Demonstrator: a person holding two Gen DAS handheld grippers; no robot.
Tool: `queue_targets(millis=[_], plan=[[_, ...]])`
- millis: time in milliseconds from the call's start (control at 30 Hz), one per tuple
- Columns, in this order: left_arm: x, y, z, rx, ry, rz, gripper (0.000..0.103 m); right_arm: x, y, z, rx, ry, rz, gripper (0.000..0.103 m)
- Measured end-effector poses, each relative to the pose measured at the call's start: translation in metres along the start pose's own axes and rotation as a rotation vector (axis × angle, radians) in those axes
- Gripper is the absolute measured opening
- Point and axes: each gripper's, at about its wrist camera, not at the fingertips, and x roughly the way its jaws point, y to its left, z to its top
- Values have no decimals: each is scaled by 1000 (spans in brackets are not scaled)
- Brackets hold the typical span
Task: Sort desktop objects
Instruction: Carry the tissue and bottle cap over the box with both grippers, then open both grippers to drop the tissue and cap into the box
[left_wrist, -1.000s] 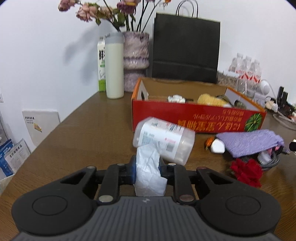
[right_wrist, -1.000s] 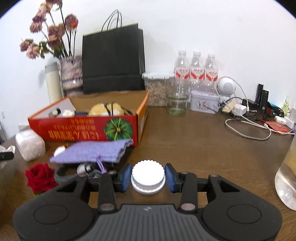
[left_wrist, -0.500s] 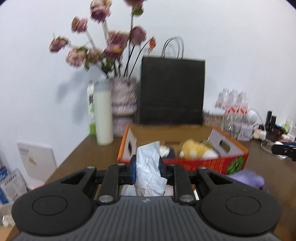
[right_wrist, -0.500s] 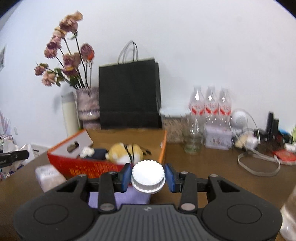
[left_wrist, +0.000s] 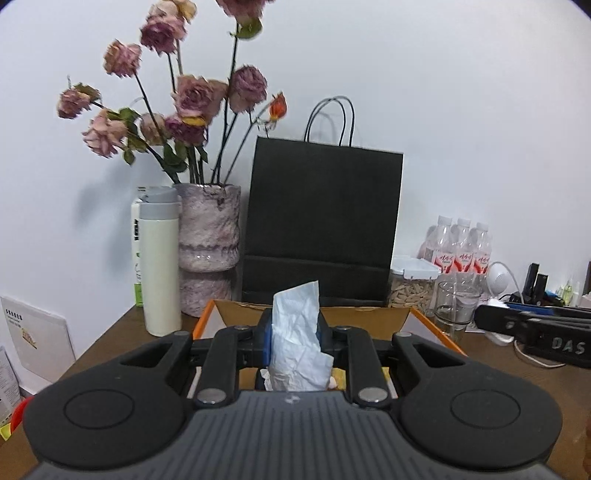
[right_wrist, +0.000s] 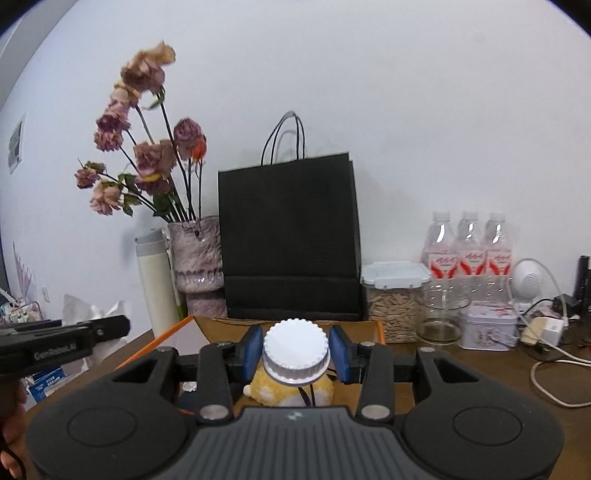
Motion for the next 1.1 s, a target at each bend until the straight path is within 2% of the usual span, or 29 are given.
queue_targets(millis=[200, 400, 667, 967, 1000, 1033, 1067, 1100], plan=[[42, -2, -8, 36, 46, 7, 20, 53, -5, -13, -33, 77, -23, 38], [77, -4, -16, 73, 86, 7, 20, 85, -14, -27, -66, 141, -49, 38], [97, -7, -33, 111, 153, -15, 20, 99, -19, -40, -92, 189, -65, 38], [94, -10, -33, 123, 142, -18, 23, 95, -16, -40, -85, 192, -50, 39], [94, -10, -33, 124, 141, -19, 30, 94, -16, -39, -83, 192, -48, 39], [93, -10, -33, 123, 141, -22, 42, 94, -15, -39, -82, 191, -47, 43], [93, -10, -33, 121, 136, -22, 50, 93, -15, -39, -82, 190, -48, 46], [92, -10, -33, 123, 129, -19, 65, 93, -14, -39, -82, 188, -50, 56]])
